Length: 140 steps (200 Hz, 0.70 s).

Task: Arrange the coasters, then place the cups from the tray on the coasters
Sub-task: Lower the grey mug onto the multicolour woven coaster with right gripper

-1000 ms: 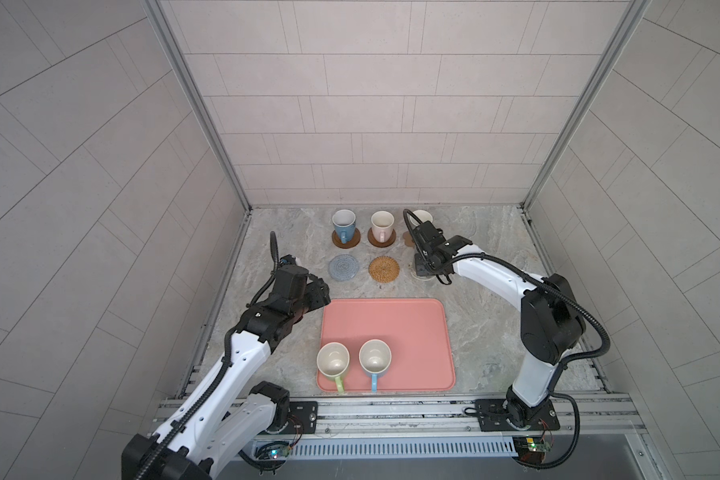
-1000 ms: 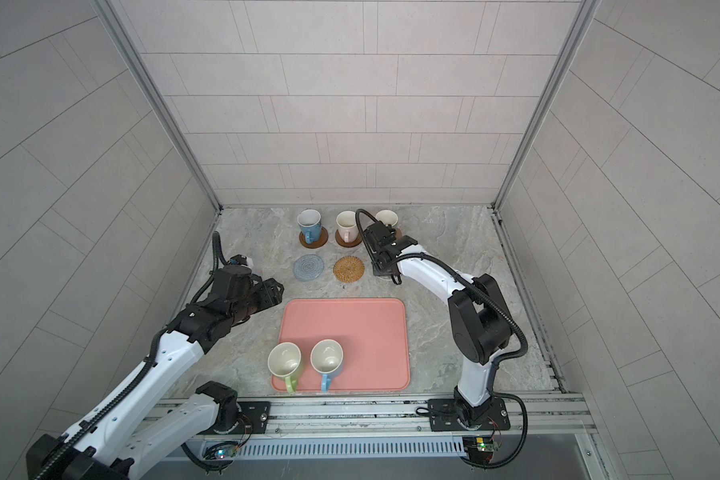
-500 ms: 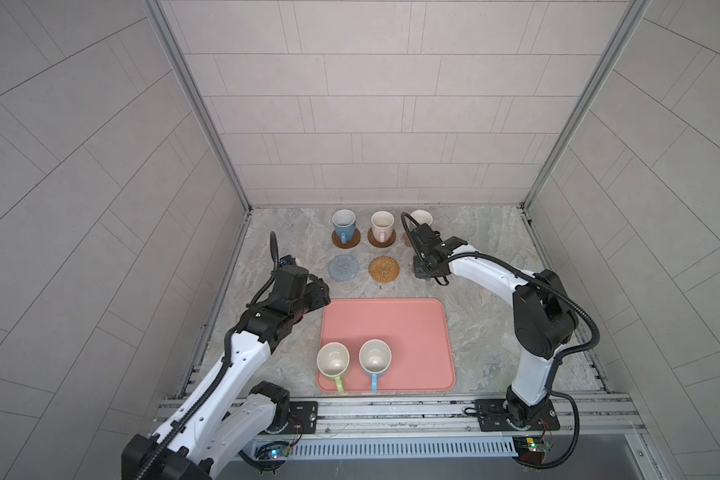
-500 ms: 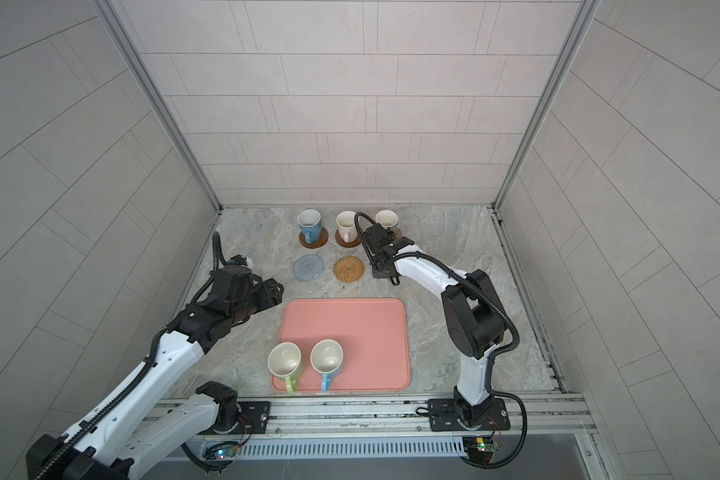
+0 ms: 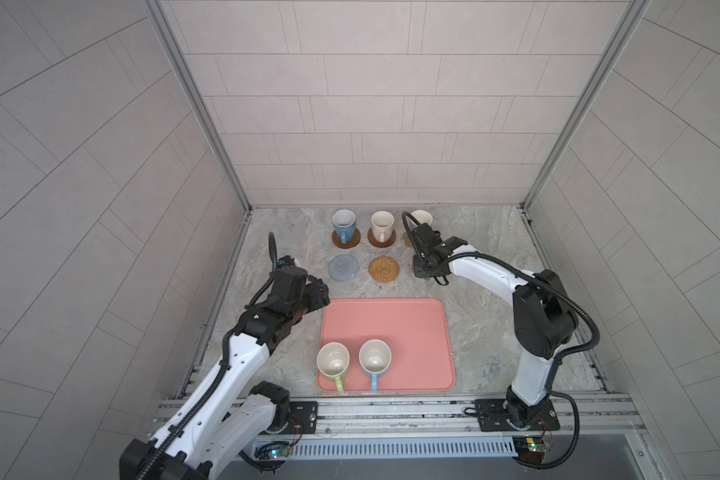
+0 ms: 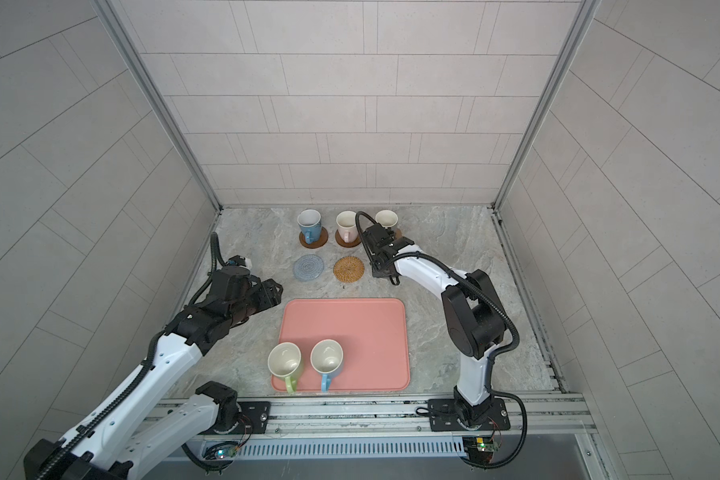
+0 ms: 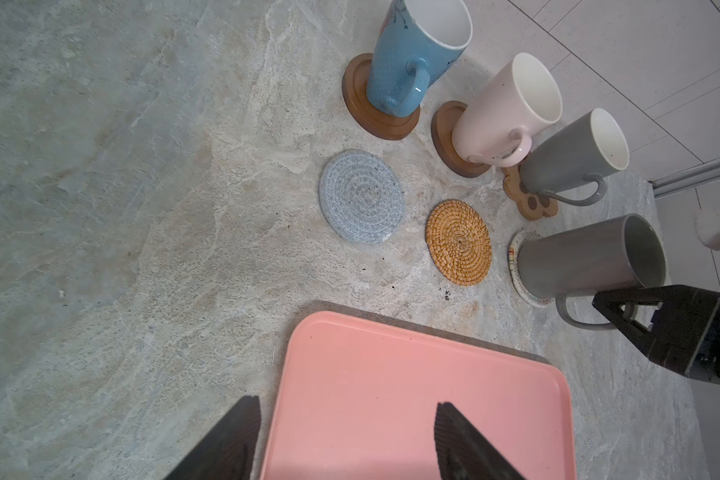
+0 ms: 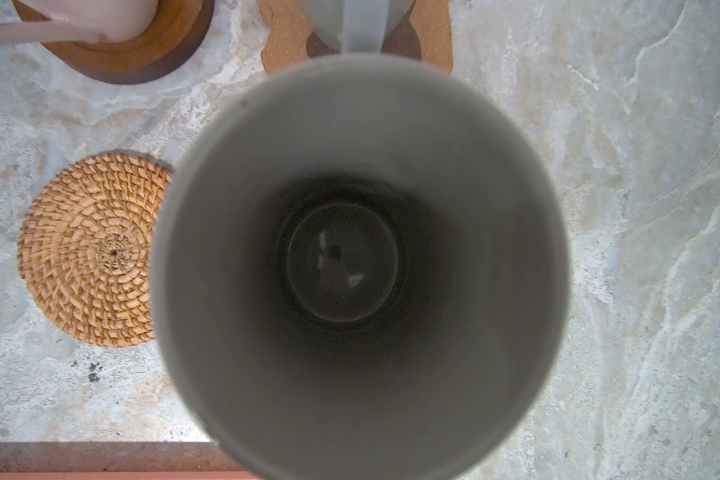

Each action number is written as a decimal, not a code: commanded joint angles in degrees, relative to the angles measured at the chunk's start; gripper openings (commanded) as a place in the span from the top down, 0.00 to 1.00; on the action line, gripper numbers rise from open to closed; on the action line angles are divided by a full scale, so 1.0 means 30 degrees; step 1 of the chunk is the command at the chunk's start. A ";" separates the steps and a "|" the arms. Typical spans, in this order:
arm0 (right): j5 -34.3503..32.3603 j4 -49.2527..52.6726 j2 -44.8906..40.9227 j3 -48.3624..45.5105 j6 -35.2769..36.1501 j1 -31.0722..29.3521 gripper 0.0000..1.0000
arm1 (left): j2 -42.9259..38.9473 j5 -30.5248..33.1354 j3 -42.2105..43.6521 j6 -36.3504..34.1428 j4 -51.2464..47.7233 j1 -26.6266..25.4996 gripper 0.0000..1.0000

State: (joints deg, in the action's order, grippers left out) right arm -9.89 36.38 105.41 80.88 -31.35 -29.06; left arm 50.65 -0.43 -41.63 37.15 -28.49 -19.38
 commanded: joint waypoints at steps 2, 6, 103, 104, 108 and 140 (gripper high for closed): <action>-0.0840 -0.0760 -0.0222 0.0172 -0.0425 0.0133 0.95 | -0.0356 0.0239 0.0263 0.0274 -0.0427 0.0096 0.27; -0.0860 -0.0745 -0.0216 0.0169 -0.0442 0.0115 0.95 | -0.0353 0.0231 0.0253 0.0274 -0.0407 0.0095 0.27; -0.0552 -0.0537 -0.0213 0.0249 -0.0243 0.0198 0.83 | -0.0478 0.0252 0.0284 0.0319 -0.0464 0.0096 0.27; -0.0532 -0.0546 -0.0198 0.0253 -0.0243 0.0196 0.83 | -0.0493 0.0256 0.0283 0.0326 -0.0464 0.0099 0.27; -0.0497 -0.0545 -0.0207 0.0256 -0.0233 0.0194 0.83 | -0.0532 0.0254 0.0304 0.0312 -0.0464 0.0099 0.27; -0.0307 -0.0468 -0.0239 0.0285 -0.0127 0.0210 0.79 | -0.0592 0.0261 0.0315 0.0333 -0.0490 0.0101 0.27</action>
State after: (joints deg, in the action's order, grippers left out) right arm -9.63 36.16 105.41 80.88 -31.88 -28.71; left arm 50.02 -0.43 -41.43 37.56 -29.12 -19.38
